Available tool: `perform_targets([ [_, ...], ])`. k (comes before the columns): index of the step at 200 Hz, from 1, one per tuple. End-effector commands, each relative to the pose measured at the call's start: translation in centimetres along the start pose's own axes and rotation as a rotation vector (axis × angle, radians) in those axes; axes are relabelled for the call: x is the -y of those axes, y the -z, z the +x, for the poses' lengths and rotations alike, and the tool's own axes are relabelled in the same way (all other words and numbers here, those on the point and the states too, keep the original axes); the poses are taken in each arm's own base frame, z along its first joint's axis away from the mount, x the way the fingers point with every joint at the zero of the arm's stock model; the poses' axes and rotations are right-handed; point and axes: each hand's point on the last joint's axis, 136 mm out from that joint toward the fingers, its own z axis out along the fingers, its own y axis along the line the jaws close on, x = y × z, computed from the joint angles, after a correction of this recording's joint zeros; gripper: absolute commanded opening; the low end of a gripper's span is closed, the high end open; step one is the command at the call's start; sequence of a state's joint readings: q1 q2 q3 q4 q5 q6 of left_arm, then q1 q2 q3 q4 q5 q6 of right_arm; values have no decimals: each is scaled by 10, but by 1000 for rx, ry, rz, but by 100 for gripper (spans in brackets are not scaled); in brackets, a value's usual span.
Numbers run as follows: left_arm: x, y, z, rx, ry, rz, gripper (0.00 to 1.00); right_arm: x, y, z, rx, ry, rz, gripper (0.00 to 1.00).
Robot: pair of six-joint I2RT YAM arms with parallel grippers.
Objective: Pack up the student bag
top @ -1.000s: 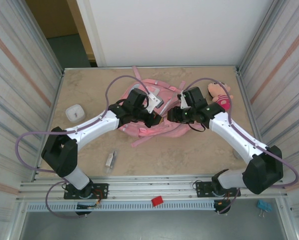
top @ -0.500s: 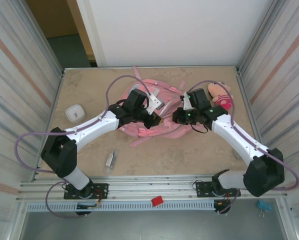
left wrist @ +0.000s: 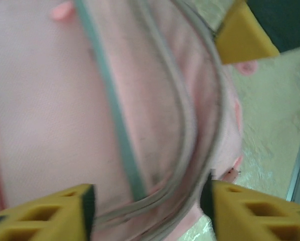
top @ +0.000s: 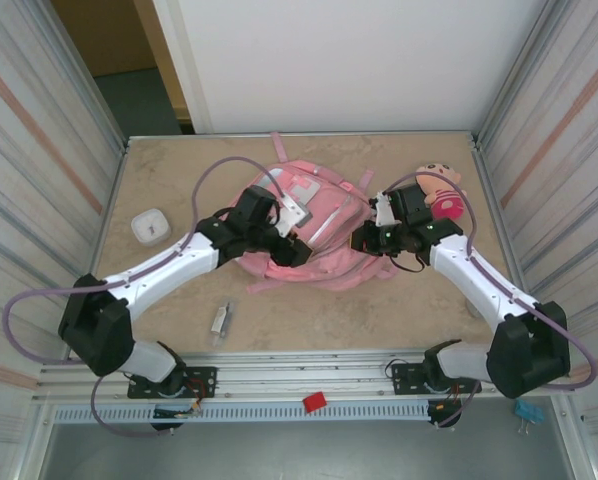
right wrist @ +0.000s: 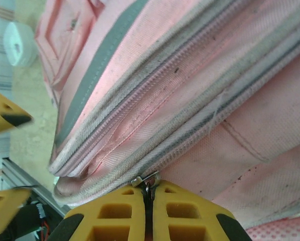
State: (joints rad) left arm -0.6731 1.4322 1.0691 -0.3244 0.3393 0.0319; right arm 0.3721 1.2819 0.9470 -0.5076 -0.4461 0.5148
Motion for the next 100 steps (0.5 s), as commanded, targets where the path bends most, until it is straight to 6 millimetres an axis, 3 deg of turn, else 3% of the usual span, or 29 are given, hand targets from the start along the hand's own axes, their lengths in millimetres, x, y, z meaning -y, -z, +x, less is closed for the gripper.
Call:
perform_targets([
  [1, -24, 20, 3, 82, 257, -62, 73, -9, -1, -12, 30, 24, -10, 0],
  [27, -63, 33, 32, 69, 560, -182, 81, -14, -6, -11, 5, 36, -14, 0],
  [47, -79, 35, 56, 30, 722, -223, 83, -19, -10, -8, -21, 59, -13, 0],
  [70, -89, 34, 72, 25, 809, -262, 83, -23, -14, -5, -48, 80, -8, 0],
  [100, -101, 30, 76, 48, 839, -303, 84, -25, -16, 1, -81, 98, 1, 0],
])
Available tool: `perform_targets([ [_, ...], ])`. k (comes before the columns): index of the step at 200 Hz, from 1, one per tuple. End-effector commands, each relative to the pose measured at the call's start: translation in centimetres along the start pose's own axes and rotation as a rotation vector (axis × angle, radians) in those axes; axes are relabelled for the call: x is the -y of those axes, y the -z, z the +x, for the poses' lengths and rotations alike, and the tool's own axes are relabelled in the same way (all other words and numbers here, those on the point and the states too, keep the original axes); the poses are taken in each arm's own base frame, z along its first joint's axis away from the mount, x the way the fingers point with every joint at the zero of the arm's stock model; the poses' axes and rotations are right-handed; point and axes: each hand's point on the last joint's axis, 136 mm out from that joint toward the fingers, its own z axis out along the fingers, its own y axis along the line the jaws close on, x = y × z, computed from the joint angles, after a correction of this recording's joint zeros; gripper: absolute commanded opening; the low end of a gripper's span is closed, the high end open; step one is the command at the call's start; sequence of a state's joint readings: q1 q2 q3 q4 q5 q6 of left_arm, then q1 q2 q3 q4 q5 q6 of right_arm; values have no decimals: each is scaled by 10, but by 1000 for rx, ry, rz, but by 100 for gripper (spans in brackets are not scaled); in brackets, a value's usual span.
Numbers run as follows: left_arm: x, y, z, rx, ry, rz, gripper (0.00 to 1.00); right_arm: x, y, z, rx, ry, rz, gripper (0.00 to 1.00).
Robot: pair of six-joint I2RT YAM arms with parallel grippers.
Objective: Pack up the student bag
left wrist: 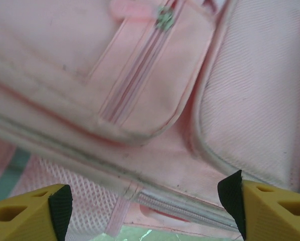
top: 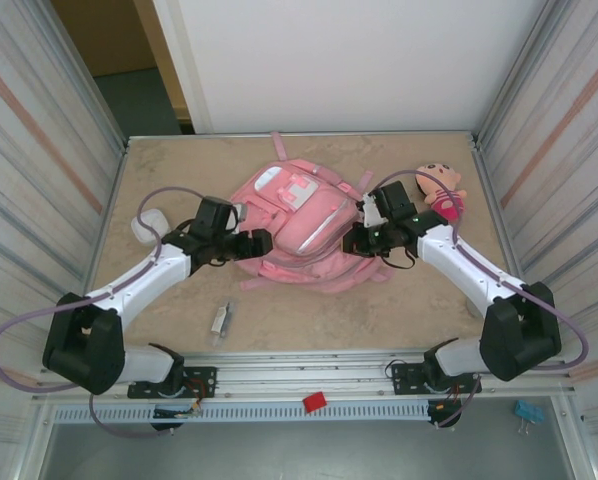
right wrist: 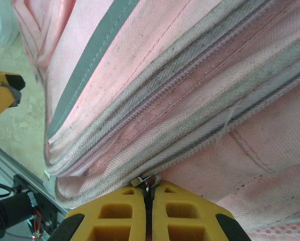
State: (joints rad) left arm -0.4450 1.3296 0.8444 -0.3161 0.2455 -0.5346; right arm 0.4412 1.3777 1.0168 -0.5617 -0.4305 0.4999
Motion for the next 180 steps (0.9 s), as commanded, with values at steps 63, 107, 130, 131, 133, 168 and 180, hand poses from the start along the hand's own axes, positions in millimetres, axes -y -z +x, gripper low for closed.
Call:
perform_targets([
  [63, -13, -36, -53, 69, 121, 31, 86, -43, -1, -1, -33, 162, -47, 0],
  [107, 13, -50, -114, 153, 80, 98, 84, -86, -14, -6, -53, 256, -92, 0],
  [130, 18, -48, -134, 163, 93, 112, 84, -110, -23, -7, -74, 307, -132, 0],
  [131, 19, -48, -135, 164, 94, 112, 84, -111, -23, -7, -75, 307, -133, 0],
  [133, 19, -47, -135, 166, 96, 113, 84, -112, -24, -7, -78, 310, -134, 0],
  [168, 13, -19, -119, 152, 119, 85, 85, -127, -42, -8, -118, 324, -155, 0],
  [180, 6, -4, -104, 154, 155, 58, 84, -132, -47, -8, -128, 329, -165, 0],
])
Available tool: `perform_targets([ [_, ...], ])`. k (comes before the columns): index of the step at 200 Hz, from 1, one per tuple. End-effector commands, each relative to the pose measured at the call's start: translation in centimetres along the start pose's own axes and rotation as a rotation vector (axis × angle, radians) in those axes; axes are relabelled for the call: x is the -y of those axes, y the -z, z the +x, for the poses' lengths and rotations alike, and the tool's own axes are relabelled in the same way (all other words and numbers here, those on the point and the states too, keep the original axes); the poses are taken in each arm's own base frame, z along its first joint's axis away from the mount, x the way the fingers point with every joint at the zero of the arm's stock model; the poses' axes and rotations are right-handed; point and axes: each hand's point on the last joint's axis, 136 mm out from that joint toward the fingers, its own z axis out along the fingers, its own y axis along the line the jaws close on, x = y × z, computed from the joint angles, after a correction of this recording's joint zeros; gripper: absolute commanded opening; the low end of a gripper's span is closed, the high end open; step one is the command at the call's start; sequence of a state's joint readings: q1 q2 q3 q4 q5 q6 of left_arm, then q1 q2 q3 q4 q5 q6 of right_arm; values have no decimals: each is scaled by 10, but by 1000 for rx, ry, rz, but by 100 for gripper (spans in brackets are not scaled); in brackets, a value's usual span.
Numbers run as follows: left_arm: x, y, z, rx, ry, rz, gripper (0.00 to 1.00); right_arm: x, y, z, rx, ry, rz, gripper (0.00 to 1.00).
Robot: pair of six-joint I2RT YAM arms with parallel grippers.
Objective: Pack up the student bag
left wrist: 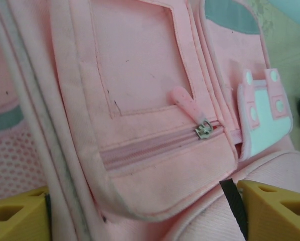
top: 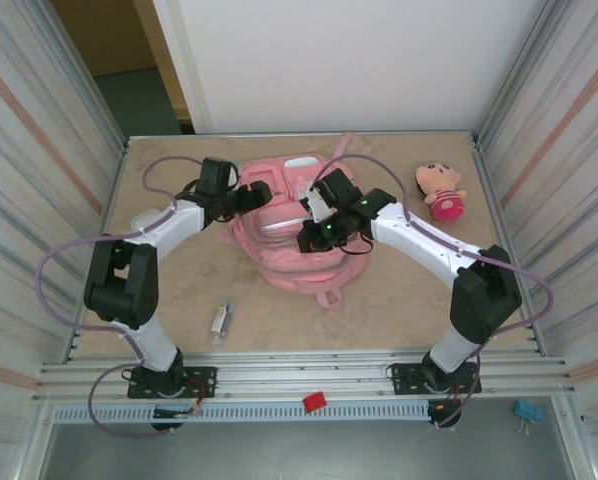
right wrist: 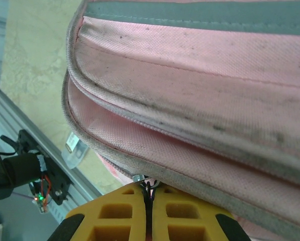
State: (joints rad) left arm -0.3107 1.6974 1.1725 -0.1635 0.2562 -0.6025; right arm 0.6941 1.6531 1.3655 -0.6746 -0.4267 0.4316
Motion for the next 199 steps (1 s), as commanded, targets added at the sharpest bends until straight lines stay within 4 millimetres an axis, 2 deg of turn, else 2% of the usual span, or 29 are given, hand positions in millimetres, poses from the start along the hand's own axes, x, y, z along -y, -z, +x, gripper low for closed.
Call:
perform_targets([
  [1, 16, 45, 15, -4, 27, 49, 83, -30, -1, -24, 50, 91, -94, 0],
  [13, 7, 62, 30, 6, 75, 36, 81, -32, -5, -25, 44, 95, -99, 0],
  [44, -1, 113, 62, 51, 239, 75, 79, -33, -14, -27, 29, 93, -107, 0],
  [69, 0, 133, 94, 39, 390, 128, 78, -32, -21, -29, 16, 86, -110, 0],
  [90, 4, 135, 113, 22, 483, 167, 77, -35, -25, -30, 9, 89, -117, 0],
  [118, 17, 130, 127, -11, 530, 201, 75, -40, -29, -32, 7, 99, -122, 0],
  [170, 37, 116, 115, 4, 540, 274, 72, -48, -36, -28, -31, 118, -126, 0],
  [199, 41, 103, 110, 9, 573, 290, 69, -48, -35, -27, -31, 122, -126, 0],
])
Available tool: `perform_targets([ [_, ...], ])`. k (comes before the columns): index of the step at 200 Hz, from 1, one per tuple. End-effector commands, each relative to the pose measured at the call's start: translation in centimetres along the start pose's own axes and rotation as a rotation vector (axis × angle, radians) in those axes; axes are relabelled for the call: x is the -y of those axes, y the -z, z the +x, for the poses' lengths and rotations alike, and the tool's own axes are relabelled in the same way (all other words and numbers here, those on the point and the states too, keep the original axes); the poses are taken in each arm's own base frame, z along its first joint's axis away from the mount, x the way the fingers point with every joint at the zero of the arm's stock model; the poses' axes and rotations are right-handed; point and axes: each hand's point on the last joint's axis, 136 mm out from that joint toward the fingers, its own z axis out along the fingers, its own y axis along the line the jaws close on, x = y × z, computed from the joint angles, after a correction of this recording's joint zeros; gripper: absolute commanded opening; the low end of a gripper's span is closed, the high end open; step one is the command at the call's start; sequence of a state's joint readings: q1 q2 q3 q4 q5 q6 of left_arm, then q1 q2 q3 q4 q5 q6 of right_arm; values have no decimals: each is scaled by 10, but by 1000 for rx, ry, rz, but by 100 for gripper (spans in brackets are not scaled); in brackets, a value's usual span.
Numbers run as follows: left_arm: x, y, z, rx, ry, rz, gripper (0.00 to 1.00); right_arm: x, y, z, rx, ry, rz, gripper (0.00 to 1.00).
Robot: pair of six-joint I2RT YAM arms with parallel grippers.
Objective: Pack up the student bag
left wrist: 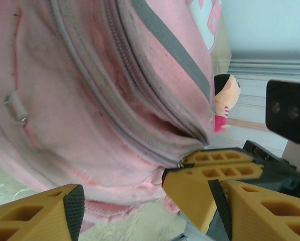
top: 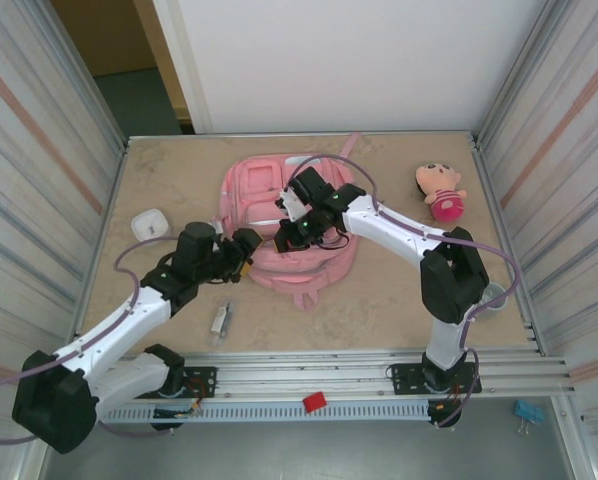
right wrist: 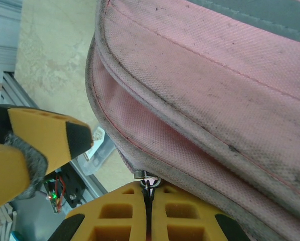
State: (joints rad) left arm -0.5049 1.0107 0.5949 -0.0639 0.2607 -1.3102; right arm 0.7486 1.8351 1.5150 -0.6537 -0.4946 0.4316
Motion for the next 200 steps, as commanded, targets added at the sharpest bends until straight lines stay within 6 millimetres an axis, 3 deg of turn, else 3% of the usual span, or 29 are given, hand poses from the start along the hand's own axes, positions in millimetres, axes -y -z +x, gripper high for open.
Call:
perform_targets([
  [1, 16, -8, -7, 27, 36, 67, 69, -20, 6, -13, 35, 88, -49, 0],
  [63, 9, -27, -26, 117, 108, 57, 52, -24, 9, -9, 31, 103, -68, 0],
  [93, -4, -29, -31, 119, 134, 28, 23, -15, 16, -7, 47, 95, -53, 0],
  [126, -17, -7, -46, 174, 101, -19, 0, 24, 32, 1, 86, 0, -16, 0],
  [164, -20, 24, -66, 230, 3, -85, 0, 71, 55, 11, 162, -124, -9, 0],
  [200, -23, 35, -78, 256, 8, -86, 0, 87, 59, 16, 177, -161, 11, 0],
])
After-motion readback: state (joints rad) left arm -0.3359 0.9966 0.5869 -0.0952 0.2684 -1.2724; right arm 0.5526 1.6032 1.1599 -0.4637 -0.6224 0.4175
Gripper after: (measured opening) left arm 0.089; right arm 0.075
